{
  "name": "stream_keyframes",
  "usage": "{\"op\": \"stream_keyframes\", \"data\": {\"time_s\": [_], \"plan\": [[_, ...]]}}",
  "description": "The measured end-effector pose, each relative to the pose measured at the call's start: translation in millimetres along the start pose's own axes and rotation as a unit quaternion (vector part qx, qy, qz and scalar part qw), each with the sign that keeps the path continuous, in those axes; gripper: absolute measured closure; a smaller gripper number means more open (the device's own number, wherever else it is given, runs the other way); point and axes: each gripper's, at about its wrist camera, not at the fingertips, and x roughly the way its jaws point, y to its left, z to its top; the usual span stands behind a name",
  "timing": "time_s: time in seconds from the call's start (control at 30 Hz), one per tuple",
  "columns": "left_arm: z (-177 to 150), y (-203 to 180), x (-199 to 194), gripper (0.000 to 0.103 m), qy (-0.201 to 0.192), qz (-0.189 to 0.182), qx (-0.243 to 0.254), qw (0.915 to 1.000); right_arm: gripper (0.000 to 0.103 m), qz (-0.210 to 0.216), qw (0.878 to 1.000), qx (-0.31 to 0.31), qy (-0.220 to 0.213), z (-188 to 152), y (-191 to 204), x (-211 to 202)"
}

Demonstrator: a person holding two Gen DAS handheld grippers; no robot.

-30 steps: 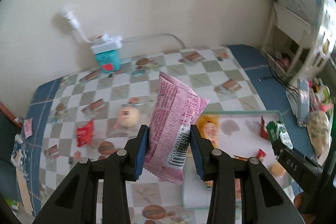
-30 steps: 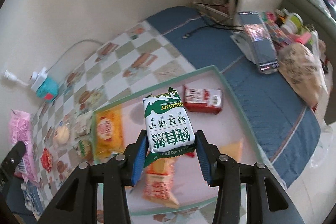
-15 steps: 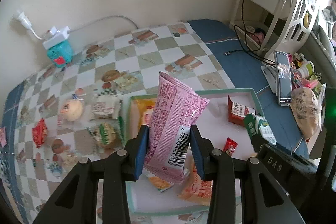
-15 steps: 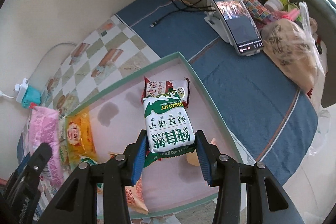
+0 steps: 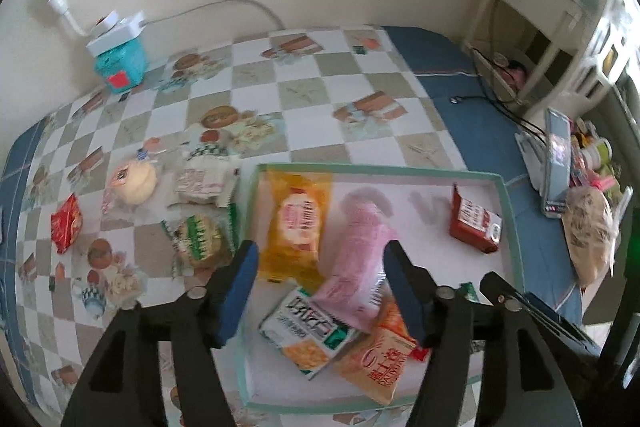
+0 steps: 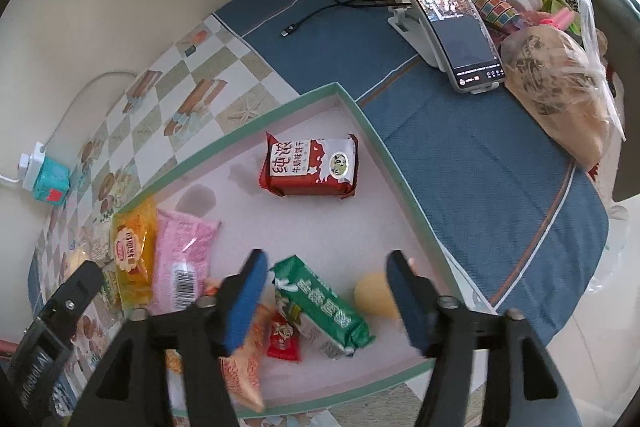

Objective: Organize snacks
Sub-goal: 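Open both tools to drop the pink bag and biscuit packet into the tray, then move both tools back toward the remaining snack pile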

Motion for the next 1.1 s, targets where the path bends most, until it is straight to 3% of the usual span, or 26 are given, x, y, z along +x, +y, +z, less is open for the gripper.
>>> {"op": "stream_keyframes", "data": {"time_s": [0.07,0.23,0.53,0.87,1.1], "plan": [[1.0,13.0,2.0,0.02,0.007,0.007,-0.025,0.9996,0.022,0.001,1.0,-0.001,0.0,-0.8,1.8,0.8],[-0.8,60.7,8.9,0.011,0.015,0.024,-0.111,0.9934,0.001,0.006,1.0,-0.015,-0.006,-4.3,10.9,1.2],[-10.6,142.5,6.0,0.011,-0.014,0.023,-0.22,0.9751,0.0,0.018,0.998,-0.061,-0.014,-14.3,41.0,0.7],[-19.4,201.2,-8.9,0.011,-0.044,0.031,-0.276,0.9596,0.0,0.079,0.991,-0.087,-0.06,-29.8,76.8,-11.8],[-25.0,238.4,-22.2,0.011,-0.057,0.028,-0.313,0.9478,0.0,0.082,0.987,-0.111,-0.077,-39.8,101.5,-17.0]]}}
